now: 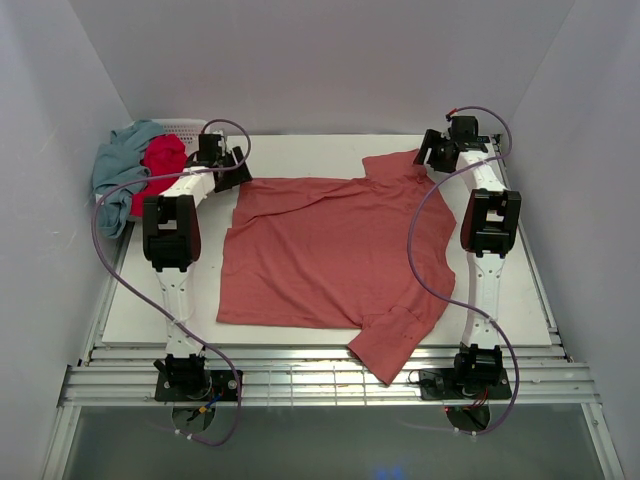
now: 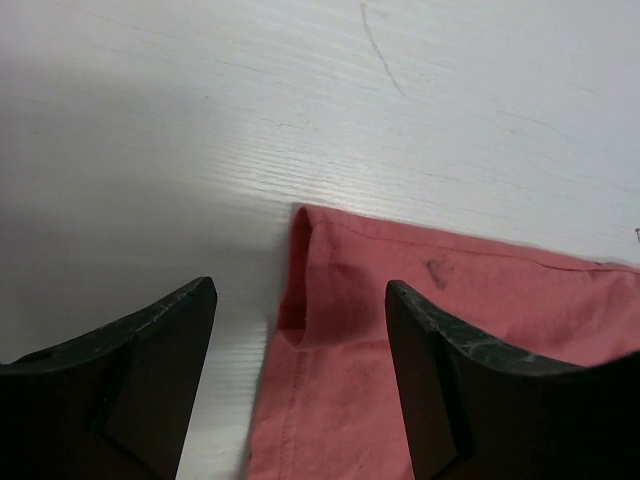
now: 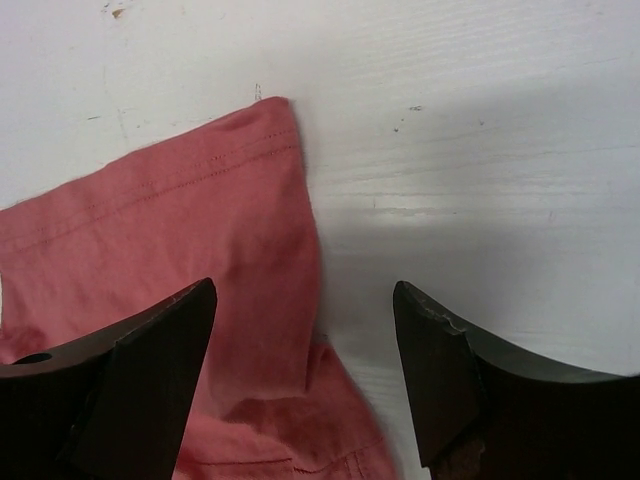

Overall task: Fold and stack the t-shirts
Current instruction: Flatten the tshirt out

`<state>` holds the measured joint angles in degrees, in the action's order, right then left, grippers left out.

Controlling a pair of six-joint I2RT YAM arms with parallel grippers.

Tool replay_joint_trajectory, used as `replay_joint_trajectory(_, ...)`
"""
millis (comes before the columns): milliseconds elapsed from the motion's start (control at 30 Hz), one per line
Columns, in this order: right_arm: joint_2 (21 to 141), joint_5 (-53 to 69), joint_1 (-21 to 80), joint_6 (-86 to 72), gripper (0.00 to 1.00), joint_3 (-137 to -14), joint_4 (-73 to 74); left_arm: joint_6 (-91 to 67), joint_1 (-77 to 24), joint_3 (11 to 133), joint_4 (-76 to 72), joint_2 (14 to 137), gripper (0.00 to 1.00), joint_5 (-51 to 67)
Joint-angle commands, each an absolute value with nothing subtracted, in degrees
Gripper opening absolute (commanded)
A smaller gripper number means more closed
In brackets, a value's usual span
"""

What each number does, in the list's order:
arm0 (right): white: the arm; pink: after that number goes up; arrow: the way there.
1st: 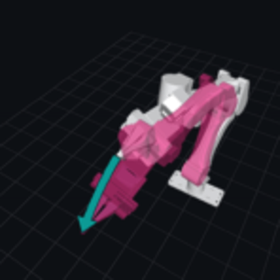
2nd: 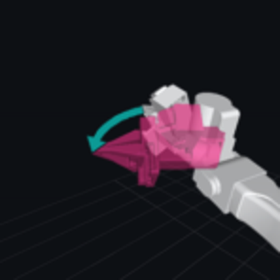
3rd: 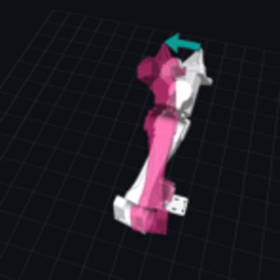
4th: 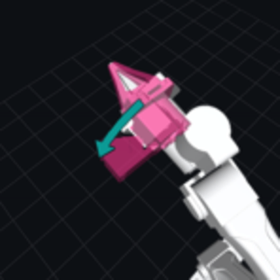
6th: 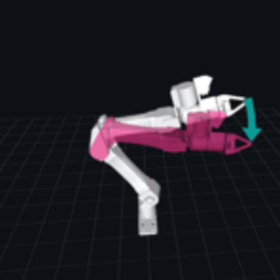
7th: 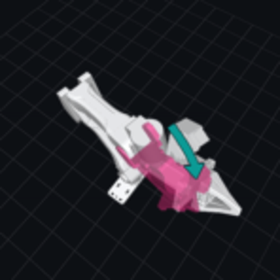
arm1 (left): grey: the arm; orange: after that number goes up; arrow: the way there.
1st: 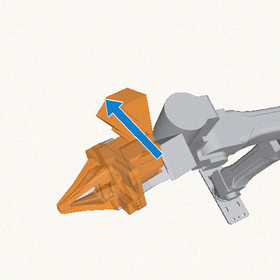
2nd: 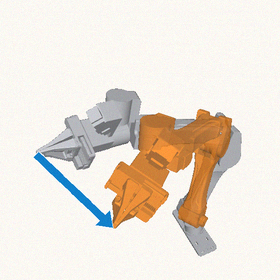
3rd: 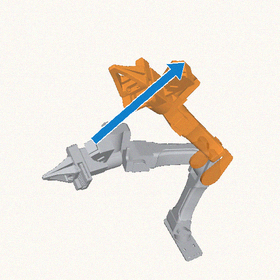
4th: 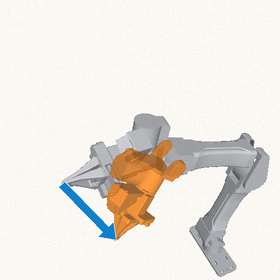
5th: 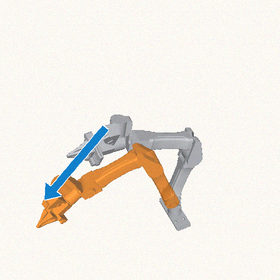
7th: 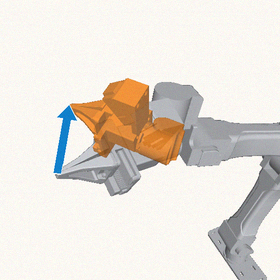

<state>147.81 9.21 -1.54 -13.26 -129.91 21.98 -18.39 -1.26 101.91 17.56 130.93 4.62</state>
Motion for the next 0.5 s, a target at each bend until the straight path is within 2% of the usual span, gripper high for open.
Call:
replay_joint_trajectory(0,147.92,12.12,-0.97,-14.41,0.76,-128.23,21.71,-21.44,-0.09,104.06,19.07,133.76,0.79,8.35)
replay_joint_trajectory(267,148.71,15.29,-0.09,-16.26,0.65,-129.46,21.97,-21.27,-0.09,104.06,19.25,135.53,0.78,8.53)
replay_joint_trajectory(467,149.24,17.22,-0.09,-17.49,0.47,-130.43,21.45,-21.36,-0.09,104.94,19.25,136.58,0.75,8.44)
